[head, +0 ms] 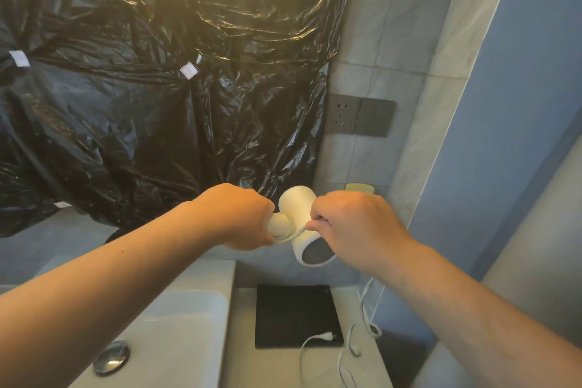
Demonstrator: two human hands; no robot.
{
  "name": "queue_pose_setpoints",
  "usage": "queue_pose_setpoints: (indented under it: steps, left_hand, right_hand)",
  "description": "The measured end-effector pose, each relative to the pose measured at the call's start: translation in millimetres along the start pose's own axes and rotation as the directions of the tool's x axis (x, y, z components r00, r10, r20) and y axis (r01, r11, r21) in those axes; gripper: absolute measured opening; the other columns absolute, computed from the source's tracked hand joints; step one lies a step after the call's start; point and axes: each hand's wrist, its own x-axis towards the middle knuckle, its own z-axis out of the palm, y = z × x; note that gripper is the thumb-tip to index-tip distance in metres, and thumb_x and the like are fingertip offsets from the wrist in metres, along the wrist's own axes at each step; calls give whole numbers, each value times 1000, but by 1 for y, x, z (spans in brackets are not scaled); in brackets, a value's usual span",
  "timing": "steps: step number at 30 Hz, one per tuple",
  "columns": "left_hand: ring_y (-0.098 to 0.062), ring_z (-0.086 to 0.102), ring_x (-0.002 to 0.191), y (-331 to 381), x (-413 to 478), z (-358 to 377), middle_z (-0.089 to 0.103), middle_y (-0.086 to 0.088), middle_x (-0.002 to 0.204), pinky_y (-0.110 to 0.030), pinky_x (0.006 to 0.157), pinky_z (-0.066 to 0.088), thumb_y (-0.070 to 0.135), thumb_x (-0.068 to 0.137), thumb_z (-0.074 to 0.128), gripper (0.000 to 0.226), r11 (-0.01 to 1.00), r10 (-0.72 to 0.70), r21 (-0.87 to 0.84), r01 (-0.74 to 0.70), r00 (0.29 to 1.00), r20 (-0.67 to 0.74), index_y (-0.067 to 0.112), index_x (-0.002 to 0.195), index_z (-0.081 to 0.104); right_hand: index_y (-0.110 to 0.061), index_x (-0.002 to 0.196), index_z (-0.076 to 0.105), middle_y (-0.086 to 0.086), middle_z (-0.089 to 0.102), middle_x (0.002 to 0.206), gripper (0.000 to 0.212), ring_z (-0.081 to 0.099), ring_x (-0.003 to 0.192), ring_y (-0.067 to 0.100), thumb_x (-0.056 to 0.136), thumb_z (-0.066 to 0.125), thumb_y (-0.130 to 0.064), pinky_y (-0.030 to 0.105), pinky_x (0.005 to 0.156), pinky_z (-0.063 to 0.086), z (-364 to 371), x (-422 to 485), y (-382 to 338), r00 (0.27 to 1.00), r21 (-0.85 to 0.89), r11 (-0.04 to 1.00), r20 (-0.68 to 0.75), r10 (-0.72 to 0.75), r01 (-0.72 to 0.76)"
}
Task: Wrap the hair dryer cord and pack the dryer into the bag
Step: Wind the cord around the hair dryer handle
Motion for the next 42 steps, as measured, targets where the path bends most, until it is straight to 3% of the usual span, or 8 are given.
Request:
queue_pose_setpoints:
  steps: [3,8,18,26,32,36,40,42]
  left_hand:
    - [-13,48,65,5,-5,-2,50,9,80,-27,57,34,41,90,58,24,989,104,107,-100,994,-40,29,110,51]
    - [-20,55,67,8,-14,-5,55,4,77,-29,52,32,27,85,57,18,958,235,202,-202,959,-156,27,98,45]
    - [-22,55,65,9,-29,-12,59,5,74,-28,50,32,82,76,43,54,957,282,155,-246,912,-297,29,89,45]
    - [-23,58,64,6,-34,-9,60,4,72,-28,46,23,83,74,39,58,919,392,205,-338,841,-373,29,90,53]
    - [-23,50,47,3,-38,-8,53,5,55,-29,41,41,79,70,44,56,850,524,246,-466,699,-486,25,76,57]
    - [-23,46,45,3,-39,-13,51,4,55,-31,41,44,77,72,54,56,796,590,263,-546,599,-541,21,75,57]
    - [-23,45,49,4,-42,-17,52,3,60,-31,44,41,77,74,58,59,780,585,225,-584,553,-593,19,78,58]
    - [-23,43,49,5,-43,-20,51,3,60,-31,44,39,76,75,58,58,780,567,197,-594,538,-624,19,81,57]
  right_hand:
    - [-19,64,65,-1,61,61,24,59,56,23,79,65,-38,28,45,41,3,6,3,994,-47,996,-81,-76,73]
    - [-23,84,71,-5,69,87,20,59,86,17,85,64,-42,36,74,50,-8,12,10,988,226,964,92,120,-139]
    - [-21,65,70,-9,65,64,19,60,65,7,65,85,-32,34,68,54,-16,15,21,933,524,772,207,294,-359]
    - [-22,59,65,-11,58,58,27,53,58,5,56,89,-35,29,61,48,-22,19,23,923,500,783,290,253,-371]
    - [-23,58,65,-15,58,51,25,52,53,5,59,88,-31,30,58,47,-24,20,22,916,561,755,379,131,-340]
    - [-25,61,69,-12,62,55,18,54,54,4,70,82,-16,26,57,45,-22,21,26,889,702,609,458,10,-369]
    - [-14,67,70,-2,66,56,10,58,46,7,68,69,-4,16,46,45,-14,15,38,859,853,224,502,-100,-472]
    - [-13,69,71,1,68,58,16,60,45,9,60,83,-7,16,45,47,-5,15,44,848,869,60,493,-193,-491]
